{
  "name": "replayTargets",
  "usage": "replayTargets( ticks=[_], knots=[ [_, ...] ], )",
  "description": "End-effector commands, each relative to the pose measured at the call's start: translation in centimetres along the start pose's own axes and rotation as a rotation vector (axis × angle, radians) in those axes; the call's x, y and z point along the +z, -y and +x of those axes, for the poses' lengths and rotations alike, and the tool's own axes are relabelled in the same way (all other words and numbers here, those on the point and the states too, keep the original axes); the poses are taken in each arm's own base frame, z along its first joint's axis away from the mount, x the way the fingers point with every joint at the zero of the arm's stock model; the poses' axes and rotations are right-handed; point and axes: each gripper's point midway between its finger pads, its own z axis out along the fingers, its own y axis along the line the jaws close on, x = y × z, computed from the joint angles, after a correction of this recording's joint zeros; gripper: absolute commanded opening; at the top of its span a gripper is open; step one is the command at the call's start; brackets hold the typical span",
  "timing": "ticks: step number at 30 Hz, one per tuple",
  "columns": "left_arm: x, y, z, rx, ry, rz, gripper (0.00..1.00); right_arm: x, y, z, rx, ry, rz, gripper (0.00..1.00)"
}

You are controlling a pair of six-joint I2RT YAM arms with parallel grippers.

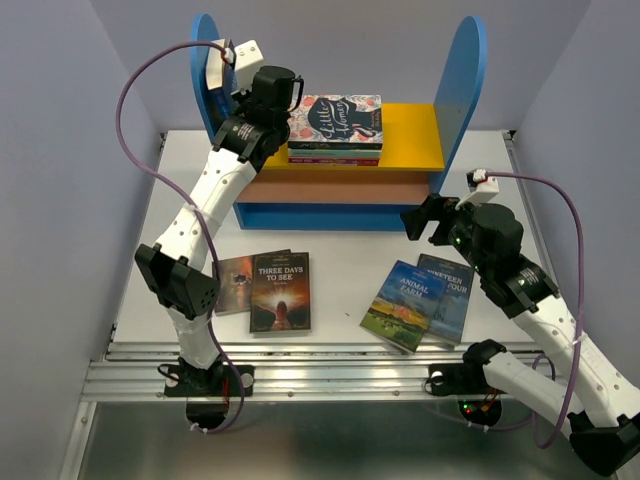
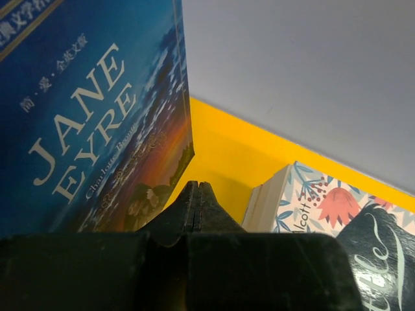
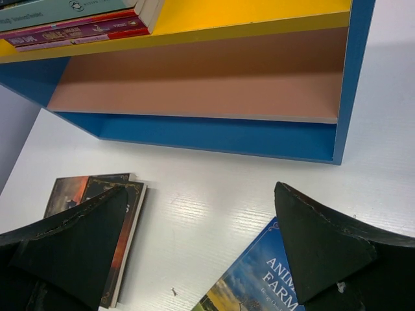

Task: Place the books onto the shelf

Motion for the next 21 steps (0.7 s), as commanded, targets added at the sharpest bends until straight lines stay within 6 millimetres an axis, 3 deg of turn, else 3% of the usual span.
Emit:
replayTargets(
  ticks=[1, 9, 21],
  knots=[
    [0.5, -1.8, 0.9, 0.006, -0.005, -0.078, 0.0, -0.2, 0.1, -1.1, -0.011, 0.035, 0.013, 1.0],
    [1.6, -2.5, 3.3, 0.054, -0.049, -0.119, 0.0, -0.1, 0.2, -1.1, -0.01, 0.038, 0.022, 1.0],
    [2.5, -4.8, 5.0, 0.094, -0.048, -0.241, 0.0, -0.5, 0.5, -1.5, -0.012, 0.054, 0.035, 1.0]
  ],
)
